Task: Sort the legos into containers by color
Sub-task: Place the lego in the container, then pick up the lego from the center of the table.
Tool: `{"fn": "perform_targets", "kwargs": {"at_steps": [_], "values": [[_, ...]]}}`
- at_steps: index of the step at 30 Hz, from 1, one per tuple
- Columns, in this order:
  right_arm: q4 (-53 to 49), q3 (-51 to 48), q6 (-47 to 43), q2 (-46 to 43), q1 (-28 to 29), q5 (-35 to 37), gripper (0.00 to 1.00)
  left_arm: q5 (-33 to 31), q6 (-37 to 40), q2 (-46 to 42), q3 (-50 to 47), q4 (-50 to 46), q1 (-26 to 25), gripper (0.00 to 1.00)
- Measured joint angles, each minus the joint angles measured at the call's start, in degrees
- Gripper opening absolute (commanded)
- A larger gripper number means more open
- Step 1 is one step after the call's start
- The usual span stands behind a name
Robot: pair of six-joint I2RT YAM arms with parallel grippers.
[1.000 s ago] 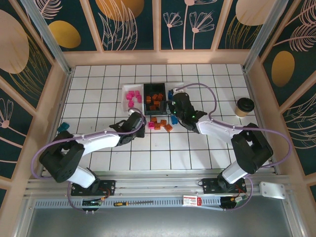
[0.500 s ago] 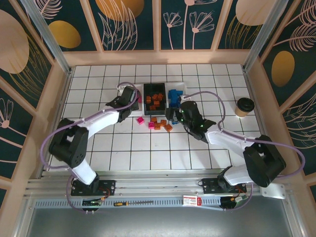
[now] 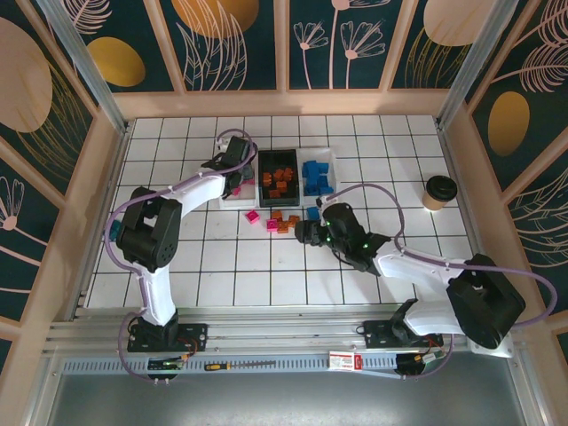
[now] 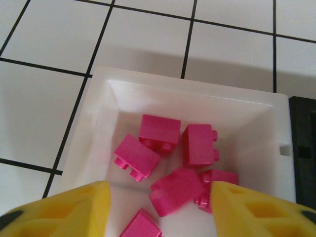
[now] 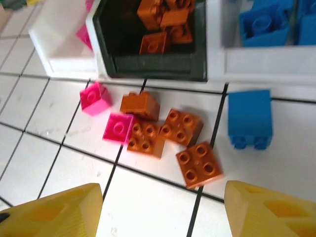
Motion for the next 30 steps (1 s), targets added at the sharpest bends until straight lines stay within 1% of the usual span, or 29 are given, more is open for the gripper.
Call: {"fn": "perform_targets", "kwargs": {"at_steps": [3,5,10,14,16,20,23,24,27,30], "values": [[-0.31,0.02,-0.04,2.69,1.25,0.02,0.67,2.38,-0.11,-3.15,-1.29,0.28,0.0,0.7],[-0.85,0.15,-0.31,4.87,1.33,0.2,0.67,4.59,-0.39,-7.58,-4.02,1.11,-0.11,0.77],[-3.15,2.99,-2.73,11.93,1.29,1.81,0.67,9.14,-1.7,-21.59,-13.09,4.55,-1.79,0.98],[-3.87,5.99,-4.9,16.33,0.94,2.82,0.65,11.63,-3.08,-30.14,-21.2,7.82,-4.96,0.99],[-3.91,7.74,-6.12,18.62,0.66,3.28,0.64,13.14,-4.13,-33.9,-26.73,8.74,-6.23,0.99],[-4.04,10.56,-7.8,22.14,0.52,4.52,0.58,14.6,-6.62,-39.56,-36.57,9.25,-6.45,0.99],[-4.39,12.2,-9.11,23.98,0.52,5.09,0.5,15.17,-8.5,-44.11,-42.53,9.16,-6.45,0.99],[-4.55,12.59,-9.6,24.44,0.52,5.29,0.45,15.47,-9.09,-45.57,-44.04,9.14,-6.45,0.99],[-4.98,12.85,-10.34,24.68,0.55,5.64,0.34,15.69,-10.34,-48.57,-46.58,9.05,-6.45,0.99],[-5.46,12.66,-10.75,23.87,0.83,5.49,0.27,15.65,-11.13,-50.12,-48.19,9.11,-6.45,0.99]]}}
